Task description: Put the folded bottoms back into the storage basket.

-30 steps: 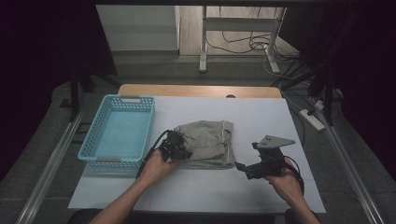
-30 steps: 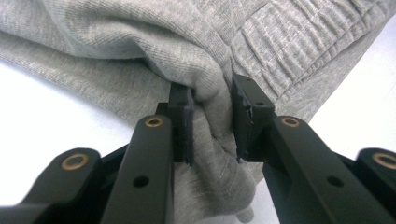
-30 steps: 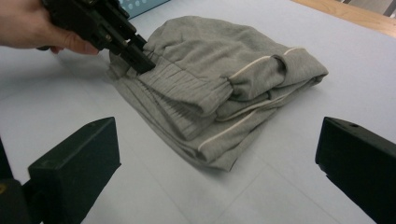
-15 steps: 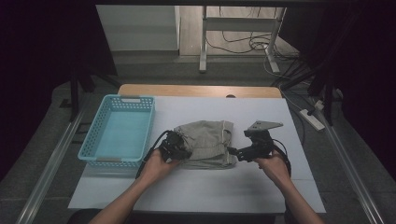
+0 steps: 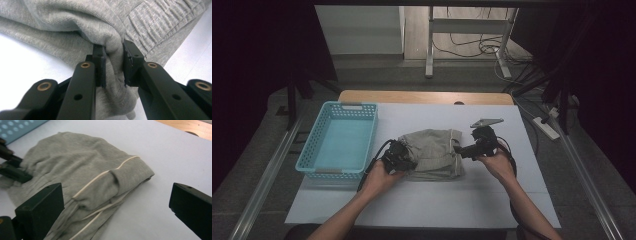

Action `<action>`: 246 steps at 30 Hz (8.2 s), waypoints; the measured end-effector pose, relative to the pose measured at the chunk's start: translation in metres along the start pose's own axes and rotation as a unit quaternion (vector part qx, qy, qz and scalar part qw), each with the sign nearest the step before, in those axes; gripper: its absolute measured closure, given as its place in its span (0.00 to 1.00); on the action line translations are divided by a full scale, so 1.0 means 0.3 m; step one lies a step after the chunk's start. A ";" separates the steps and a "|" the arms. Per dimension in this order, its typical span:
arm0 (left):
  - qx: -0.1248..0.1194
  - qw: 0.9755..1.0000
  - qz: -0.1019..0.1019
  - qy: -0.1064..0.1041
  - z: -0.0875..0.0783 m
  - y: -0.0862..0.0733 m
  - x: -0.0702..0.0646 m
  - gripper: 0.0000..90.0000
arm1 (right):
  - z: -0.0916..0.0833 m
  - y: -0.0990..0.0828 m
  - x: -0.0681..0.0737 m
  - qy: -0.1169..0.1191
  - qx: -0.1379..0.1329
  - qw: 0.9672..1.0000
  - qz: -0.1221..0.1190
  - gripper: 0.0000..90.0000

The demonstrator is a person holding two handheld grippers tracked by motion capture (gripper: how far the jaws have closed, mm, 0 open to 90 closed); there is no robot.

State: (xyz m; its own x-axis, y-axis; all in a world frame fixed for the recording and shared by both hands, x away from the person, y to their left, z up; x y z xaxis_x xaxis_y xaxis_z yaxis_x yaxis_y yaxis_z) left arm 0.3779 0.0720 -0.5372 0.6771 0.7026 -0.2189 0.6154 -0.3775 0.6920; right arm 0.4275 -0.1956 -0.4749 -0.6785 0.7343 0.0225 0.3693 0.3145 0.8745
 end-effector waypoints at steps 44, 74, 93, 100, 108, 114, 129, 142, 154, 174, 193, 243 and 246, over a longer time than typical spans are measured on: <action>-0.003 0.999 0.038 0.011 0.001 0.001 -0.009 0.77 | 0.348 -0.039 -0.111 -0.023 0.120 0.993 0.000 0.09; -0.028 0.999 -0.028 0.006 -0.039 0.024 -0.007 0.84 | 0.248 0.050 -0.034 0.027 0.099 0.994 -0.036 0.76; -0.076 0.997 -0.004 0.021 -0.198 0.079 -0.034 0.86 | 0.160 0.150 0.009 0.059 0.036 0.997 -0.026 0.77; -0.082 0.996 0.001 0.022 -0.250 0.081 -0.026 0.85 | 0.136 0.188 0.037 0.070 0.017 0.997 -0.027 0.77; -0.085 0.996 -0.005 0.023 -0.305 0.075 -0.001 0.85 | 0.136 0.218 0.076 0.080 0.005 0.996 -0.037 0.77; -0.088 0.996 -0.005 0.026 -0.343 0.081 0.014 0.85 | 0.144 0.243 0.100 0.085 0.000 0.995 -0.044 0.77; -0.107 0.994 -0.005 0.034 -0.471 0.107 0.061 0.85 | 0.149 0.326 0.148 0.112 -0.032 0.993 -0.022 0.77; -0.116 0.993 -0.004 0.033 -0.570 0.089 0.132 0.85 | 0.208 0.416 0.225 0.123 -0.038 0.991 -0.036 0.77; -0.120 0.991 -0.016 0.053 -0.672 0.065 0.196 0.85 | 0.275 0.480 0.305 0.141 -0.051 0.988 -0.037 0.77; -0.138 0.986 -0.054 0.073 -0.788 -0.017 0.304 0.85 | 0.385 0.530 0.429 0.167 -0.060 0.983 -0.050 0.76; -0.151 0.980 -0.069 0.112 -0.887 -0.078 0.383 0.86 | 0.490 0.576 0.526 0.181 -0.067 0.979 -0.057 0.76; -0.091 0.974 -0.121 0.167 -0.737 -0.318 0.570 0.82 | 0.809 0.412 0.657 0.155 0.015 0.985 -0.075 0.71; -0.083 0.975 -0.116 0.172 -0.720 -0.325 0.573 0.82 | 0.820 0.399 0.656 0.154 0.020 0.985 -0.077 0.65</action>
State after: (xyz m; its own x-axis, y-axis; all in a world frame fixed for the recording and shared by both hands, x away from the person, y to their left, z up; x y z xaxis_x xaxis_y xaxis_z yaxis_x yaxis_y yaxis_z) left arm 0.3471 0.3600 -0.4937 0.3345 0.9290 -0.1585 0.6426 -0.1018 0.7594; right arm 0.4944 0.1344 -0.4849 -0.8867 0.4603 0.0432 0.2681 0.4359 0.8591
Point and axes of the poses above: each handheld gripper's, and its own axes: z roughly forward along the jaws, y roughly out of its top, x roughly to its left, the point moved 3 cm from there along z, roughly forward along the jaws, and after that the axes turned 14 degrees about -x, right-handed, at the moved point
